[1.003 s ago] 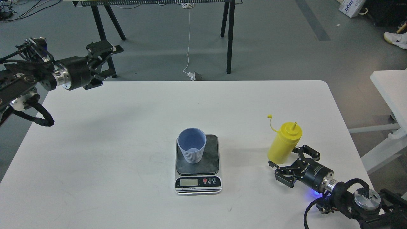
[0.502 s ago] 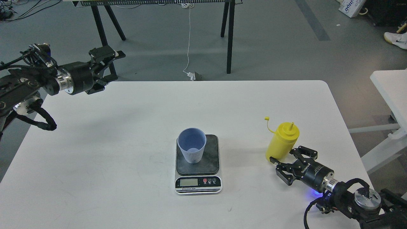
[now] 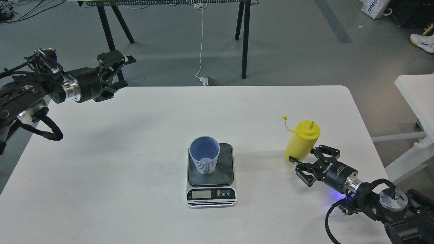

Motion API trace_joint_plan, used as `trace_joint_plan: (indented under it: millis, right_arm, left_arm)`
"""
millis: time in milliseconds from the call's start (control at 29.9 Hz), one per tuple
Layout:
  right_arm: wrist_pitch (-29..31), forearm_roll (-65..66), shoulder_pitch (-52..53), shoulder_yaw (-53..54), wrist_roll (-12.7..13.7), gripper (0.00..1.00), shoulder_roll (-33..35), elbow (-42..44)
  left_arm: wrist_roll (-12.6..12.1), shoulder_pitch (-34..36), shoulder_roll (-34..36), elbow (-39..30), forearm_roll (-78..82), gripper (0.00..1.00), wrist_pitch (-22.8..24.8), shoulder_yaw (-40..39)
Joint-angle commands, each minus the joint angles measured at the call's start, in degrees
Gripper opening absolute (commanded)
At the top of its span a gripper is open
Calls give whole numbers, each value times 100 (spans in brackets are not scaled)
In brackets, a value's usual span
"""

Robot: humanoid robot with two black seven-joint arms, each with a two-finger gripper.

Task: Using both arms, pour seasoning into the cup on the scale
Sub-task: 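Lift the yellow bottle with the right gripper and invert it over the cup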

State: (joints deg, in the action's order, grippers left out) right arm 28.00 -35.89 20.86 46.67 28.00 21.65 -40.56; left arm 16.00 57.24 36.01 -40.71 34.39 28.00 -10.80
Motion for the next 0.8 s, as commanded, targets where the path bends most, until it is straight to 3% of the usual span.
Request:
trace_joint_plan:
  millis: [0,401,769]
  right_arm:
    - [0,546,654,-8,0,7,365,-5]
    - [0,4201,2993,18,0,4,358,-329]
    - [0,6811,3899,-78,0,5,102,-1753]
  left_arm:
    - [0,-12,-6,10,15,99,0,-1]
    - [88,-415,82,71,-424,99,0,-1055]
    - [623,-829,310,80,-679,99,0,-1152]
